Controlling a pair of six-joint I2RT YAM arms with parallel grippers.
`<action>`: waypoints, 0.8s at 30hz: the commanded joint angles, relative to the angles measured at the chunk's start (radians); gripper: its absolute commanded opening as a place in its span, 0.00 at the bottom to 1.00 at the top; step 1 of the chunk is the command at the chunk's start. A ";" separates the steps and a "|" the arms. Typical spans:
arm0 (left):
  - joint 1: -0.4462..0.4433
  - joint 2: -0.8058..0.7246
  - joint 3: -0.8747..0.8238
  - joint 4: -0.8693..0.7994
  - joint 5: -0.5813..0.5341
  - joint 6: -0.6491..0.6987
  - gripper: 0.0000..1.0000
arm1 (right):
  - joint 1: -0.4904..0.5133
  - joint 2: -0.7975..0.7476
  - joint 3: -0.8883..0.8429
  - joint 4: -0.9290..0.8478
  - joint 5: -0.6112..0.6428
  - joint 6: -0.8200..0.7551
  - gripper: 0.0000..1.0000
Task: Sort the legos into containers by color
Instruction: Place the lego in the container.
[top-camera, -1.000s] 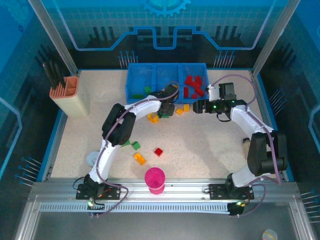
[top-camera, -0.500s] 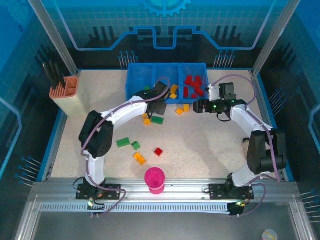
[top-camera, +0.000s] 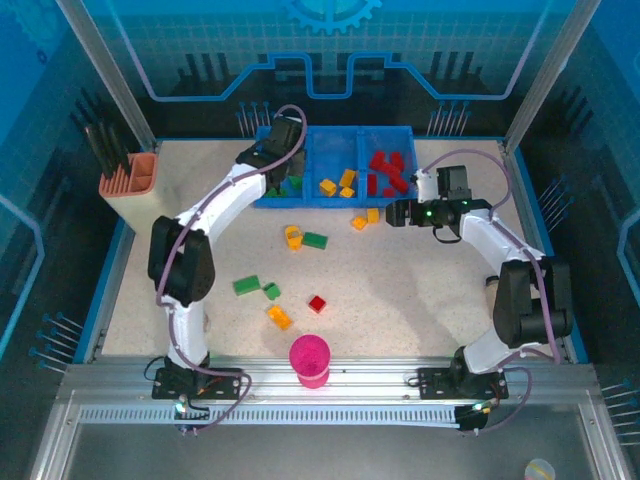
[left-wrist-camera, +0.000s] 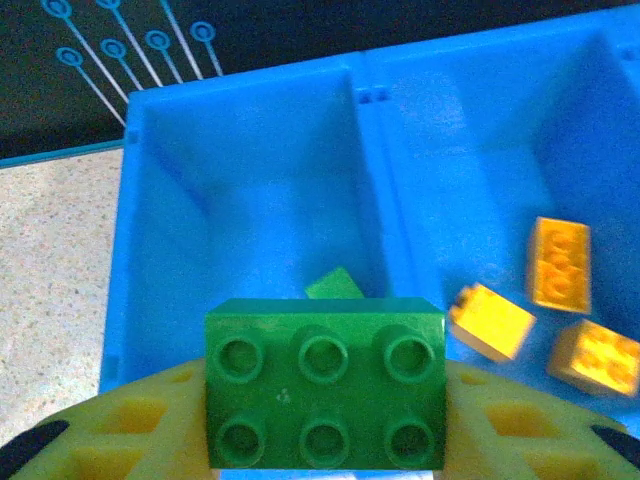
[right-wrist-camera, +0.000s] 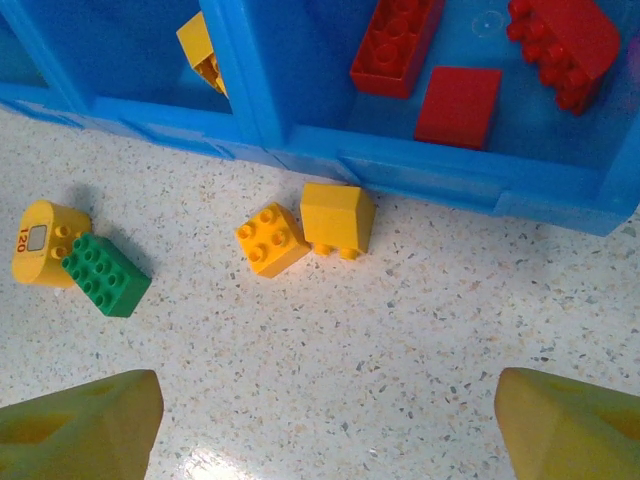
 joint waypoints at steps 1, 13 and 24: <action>0.031 0.087 0.066 0.025 -0.001 0.025 0.47 | 0.039 0.035 0.020 0.002 0.040 -0.001 0.86; 0.087 0.252 0.172 0.008 0.063 0.016 0.59 | 0.119 0.156 0.076 0.027 0.120 0.052 0.86; 0.091 0.121 0.089 0.066 0.130 0.045 0.78 | 0.193 0.307 0.205 -0.006 0.247 0.078 0.84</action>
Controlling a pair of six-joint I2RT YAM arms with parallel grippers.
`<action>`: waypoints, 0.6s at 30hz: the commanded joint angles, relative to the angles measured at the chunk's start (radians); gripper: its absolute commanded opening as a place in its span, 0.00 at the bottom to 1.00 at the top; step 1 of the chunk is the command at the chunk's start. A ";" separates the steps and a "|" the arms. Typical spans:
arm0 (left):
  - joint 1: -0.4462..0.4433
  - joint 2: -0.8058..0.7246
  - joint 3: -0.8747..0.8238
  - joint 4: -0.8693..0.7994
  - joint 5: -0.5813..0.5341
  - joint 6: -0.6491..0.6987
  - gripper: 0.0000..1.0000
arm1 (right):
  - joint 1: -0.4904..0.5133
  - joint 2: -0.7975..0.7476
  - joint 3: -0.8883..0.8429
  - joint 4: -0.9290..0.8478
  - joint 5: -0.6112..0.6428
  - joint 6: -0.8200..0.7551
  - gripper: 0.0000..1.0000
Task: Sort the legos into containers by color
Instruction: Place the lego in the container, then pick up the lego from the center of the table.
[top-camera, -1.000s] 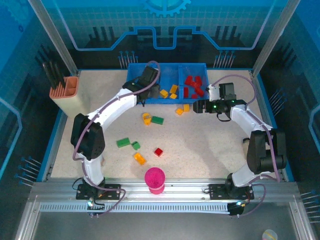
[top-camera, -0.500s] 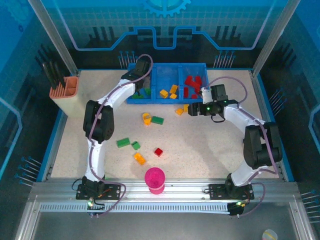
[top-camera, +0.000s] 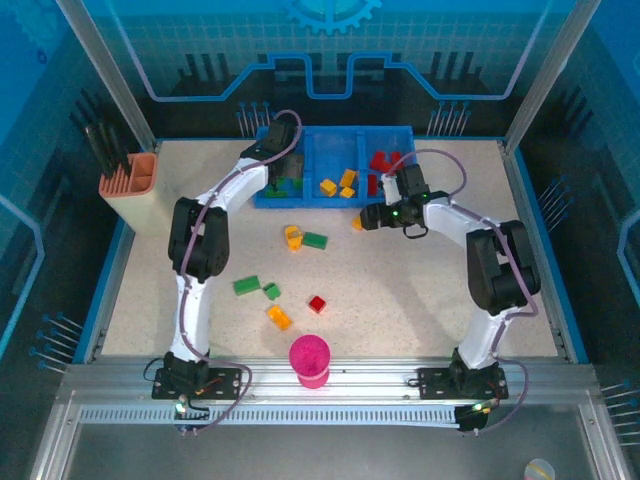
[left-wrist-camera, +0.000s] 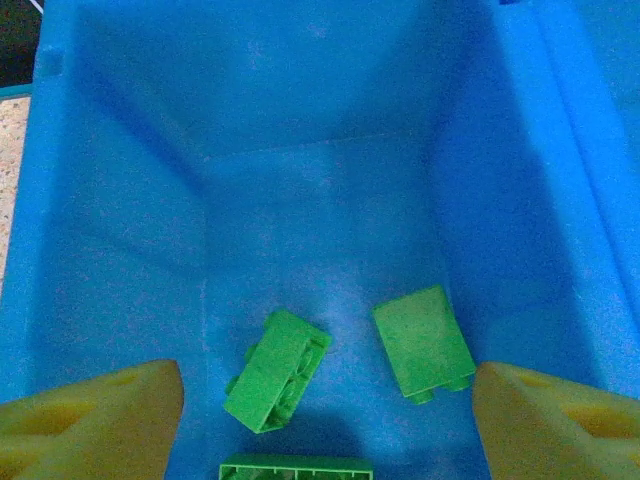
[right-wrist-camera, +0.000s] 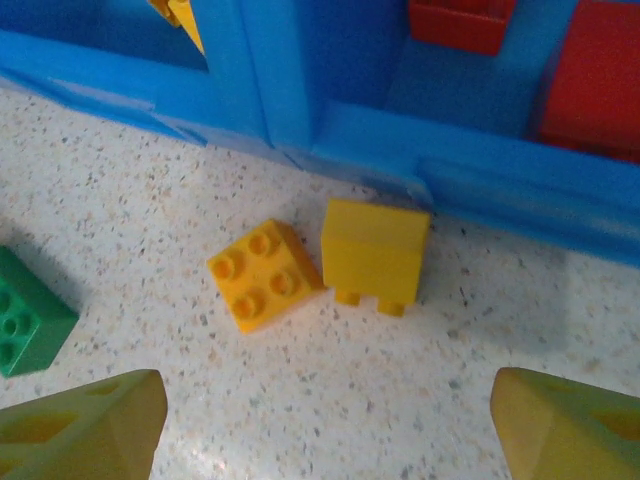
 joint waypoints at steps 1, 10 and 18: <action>0.001 -0.128 -0.044 0.054 0.056 0.027 0.78 | 0.020 0.048 0.061 -0.028 0.065 0.030 0.83; 0.001 -0.355 -0.215 0.129 0.107 0.043 0.81 | 0.038 0.135 0.130 -0.074 0.170 0.091 0.79; 0.002 -0.512 -0.328 0.187 0.187 0.037 0.84 | 0.048 0.186 0.176 -0.054 0.172 0.147 0.75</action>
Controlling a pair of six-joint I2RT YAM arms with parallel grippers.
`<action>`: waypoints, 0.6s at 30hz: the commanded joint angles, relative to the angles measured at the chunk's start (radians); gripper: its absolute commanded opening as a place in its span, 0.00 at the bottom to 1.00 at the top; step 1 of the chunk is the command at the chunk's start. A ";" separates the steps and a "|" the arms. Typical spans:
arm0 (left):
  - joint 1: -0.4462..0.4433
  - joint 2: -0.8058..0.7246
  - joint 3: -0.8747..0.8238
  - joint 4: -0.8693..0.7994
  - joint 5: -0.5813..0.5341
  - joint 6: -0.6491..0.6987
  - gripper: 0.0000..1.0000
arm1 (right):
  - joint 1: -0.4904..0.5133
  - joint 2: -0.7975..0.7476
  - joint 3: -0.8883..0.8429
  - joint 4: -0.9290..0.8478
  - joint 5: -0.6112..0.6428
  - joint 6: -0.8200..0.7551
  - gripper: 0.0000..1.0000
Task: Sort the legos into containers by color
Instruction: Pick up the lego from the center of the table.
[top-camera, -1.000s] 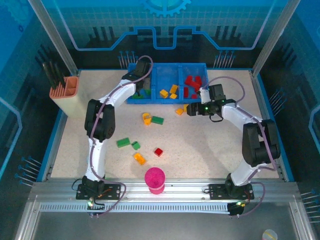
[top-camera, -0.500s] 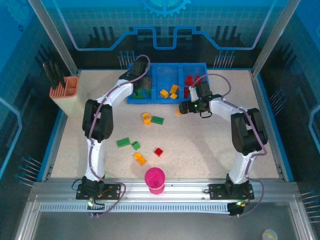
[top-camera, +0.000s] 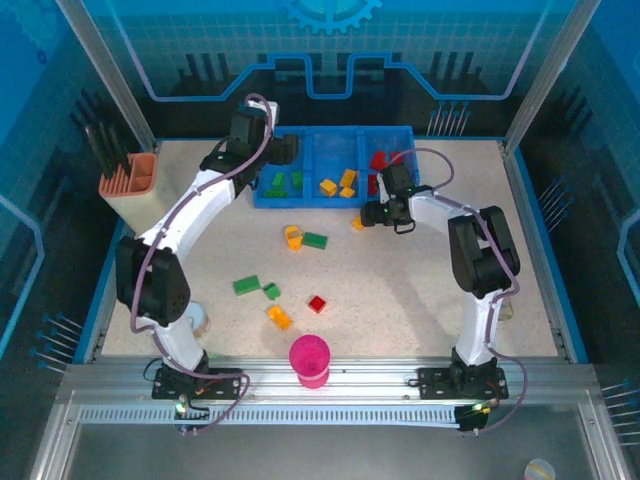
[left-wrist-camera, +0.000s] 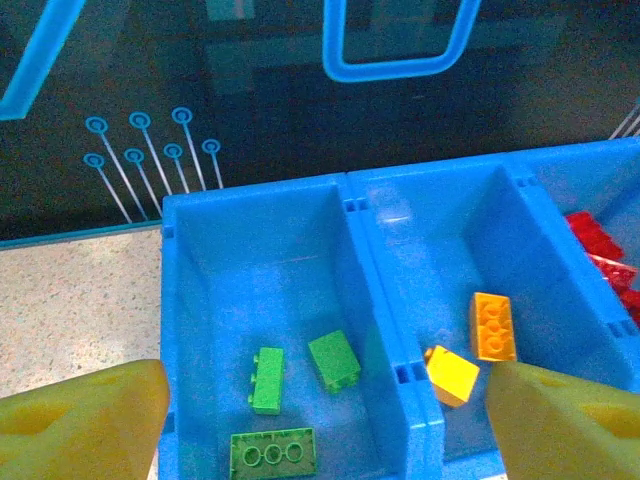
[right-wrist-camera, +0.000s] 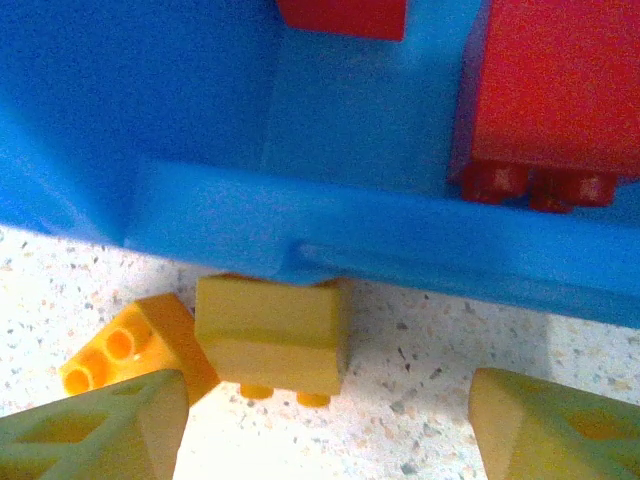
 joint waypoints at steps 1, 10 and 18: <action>0.002 -0.048 -0.035 0.038 0.056 0.017 0.84 | 0.024 0.039 0.058 -0.005 0.008 0.042 0.75; 0.004 -0.095 -0.096 0.058 0.077 0.015 0.85 | 0.046 0.113 0.143 -0.072 0.056 0.039 0.70; 0.020 -0.132 -0.150 0.070 0.081 0.025 0.86 | 0.049 0.130 0.141 -0.111 0.094 0.025 0.56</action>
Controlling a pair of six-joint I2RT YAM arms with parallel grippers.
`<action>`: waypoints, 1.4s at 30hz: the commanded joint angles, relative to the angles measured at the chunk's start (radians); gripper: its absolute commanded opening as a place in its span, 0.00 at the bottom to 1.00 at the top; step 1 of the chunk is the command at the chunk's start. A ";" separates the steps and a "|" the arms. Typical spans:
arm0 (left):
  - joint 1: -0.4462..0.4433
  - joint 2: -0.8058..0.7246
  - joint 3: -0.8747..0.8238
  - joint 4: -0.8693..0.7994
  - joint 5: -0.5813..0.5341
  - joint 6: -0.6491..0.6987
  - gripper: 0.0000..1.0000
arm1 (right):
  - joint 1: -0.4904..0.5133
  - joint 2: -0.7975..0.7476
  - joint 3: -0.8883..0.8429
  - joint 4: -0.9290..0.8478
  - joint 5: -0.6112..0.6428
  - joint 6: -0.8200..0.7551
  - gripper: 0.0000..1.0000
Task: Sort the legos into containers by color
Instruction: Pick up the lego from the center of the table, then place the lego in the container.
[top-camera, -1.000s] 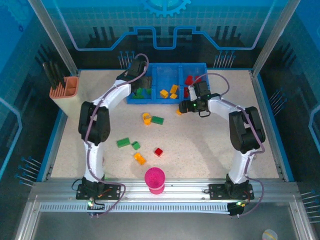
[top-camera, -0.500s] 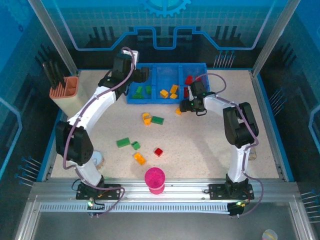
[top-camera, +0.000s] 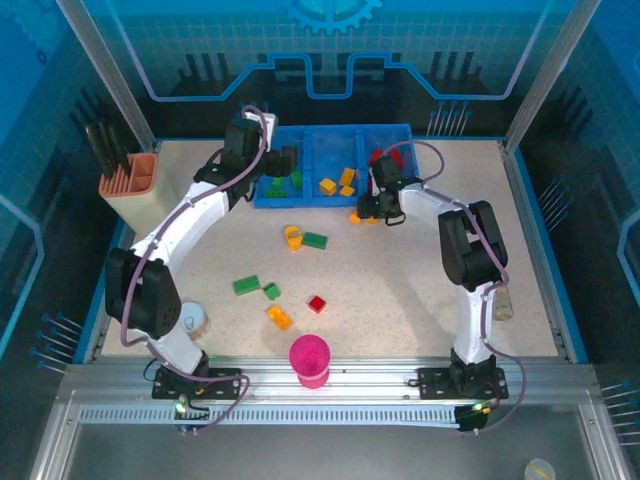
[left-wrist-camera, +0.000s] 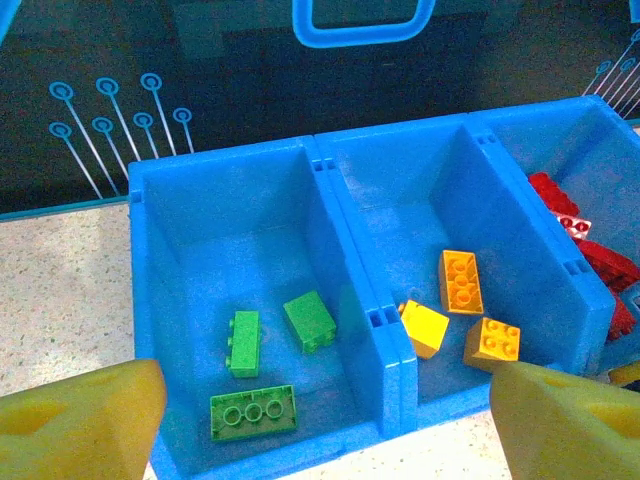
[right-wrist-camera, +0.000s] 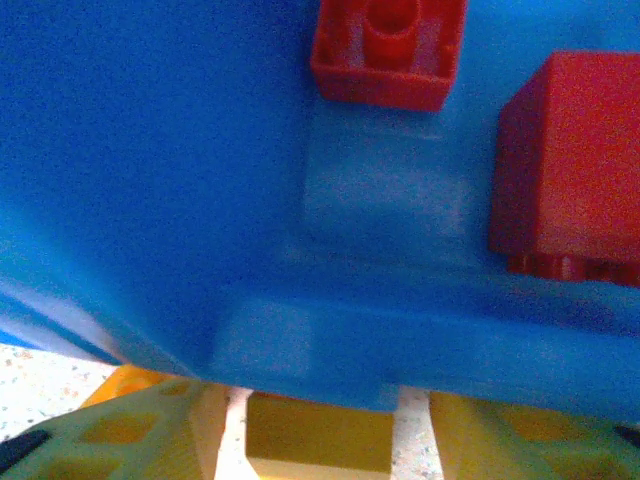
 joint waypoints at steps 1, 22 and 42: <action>0.018 -0.054 -0.019 0.033 0.023 0.026 0.86 | 0.017 0.044 0.008 -0.060 0.035 -0.005 0.53; 0.056 -0.219 -0.163 -0.009 -0.023 0.083 0.91 | 0.074 -0.185 0.017 -0.227 0.019 -0.167 0.32; 0.056 -0.425 -0.335 -0.078 -0.045 -0.103 0.99 | 0.136 0.226 0.690 -0.196 0.008 -0.423 0.33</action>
